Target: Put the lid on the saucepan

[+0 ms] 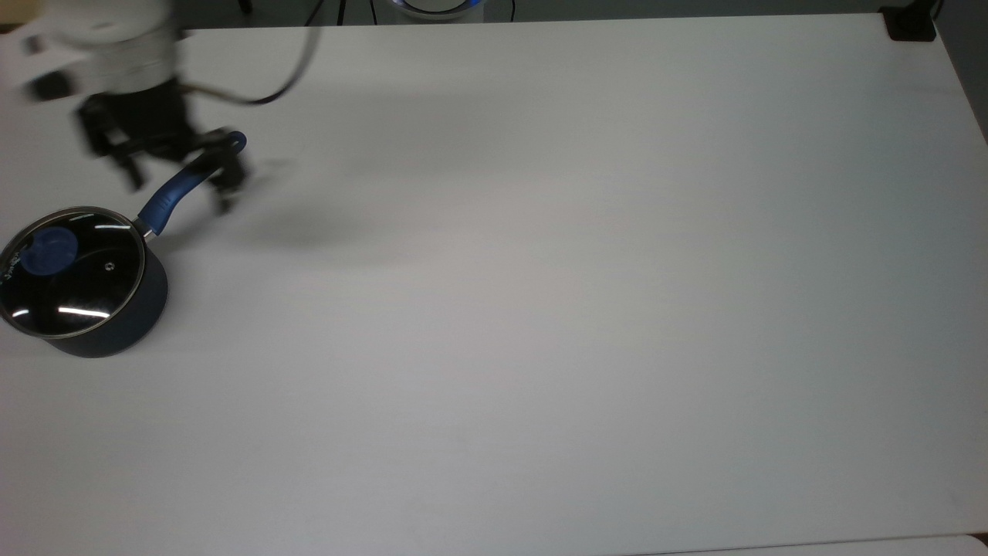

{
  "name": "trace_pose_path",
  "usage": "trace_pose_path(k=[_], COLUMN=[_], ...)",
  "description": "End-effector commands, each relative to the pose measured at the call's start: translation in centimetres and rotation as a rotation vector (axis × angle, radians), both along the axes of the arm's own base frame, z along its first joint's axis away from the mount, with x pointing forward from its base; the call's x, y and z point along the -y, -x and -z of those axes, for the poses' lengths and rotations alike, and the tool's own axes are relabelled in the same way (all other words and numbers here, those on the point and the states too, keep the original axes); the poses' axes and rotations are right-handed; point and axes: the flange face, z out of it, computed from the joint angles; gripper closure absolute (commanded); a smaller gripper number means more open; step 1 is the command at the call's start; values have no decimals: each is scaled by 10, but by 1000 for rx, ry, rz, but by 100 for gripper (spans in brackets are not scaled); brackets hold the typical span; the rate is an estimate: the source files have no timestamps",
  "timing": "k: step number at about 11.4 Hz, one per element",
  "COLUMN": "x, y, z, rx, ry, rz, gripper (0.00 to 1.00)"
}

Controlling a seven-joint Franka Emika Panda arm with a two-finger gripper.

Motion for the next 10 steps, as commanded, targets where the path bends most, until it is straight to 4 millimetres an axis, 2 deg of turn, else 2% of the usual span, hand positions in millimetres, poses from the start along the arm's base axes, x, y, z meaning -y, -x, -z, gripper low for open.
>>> trace_pose_path(k=[1, 4, 5, 7, 10], x=[-106, -187, -201, -209, -203], y=[47, 103, 112, 122, 118], z=[-35, -57, -56, -54, -57], rx=[-110, -218, -231, -229, -205], ry=[12, 18, 21, 20, 9], rz=[-8, -124, -151, -168, -158], gripper=[0, 0, 0, 0, 0])
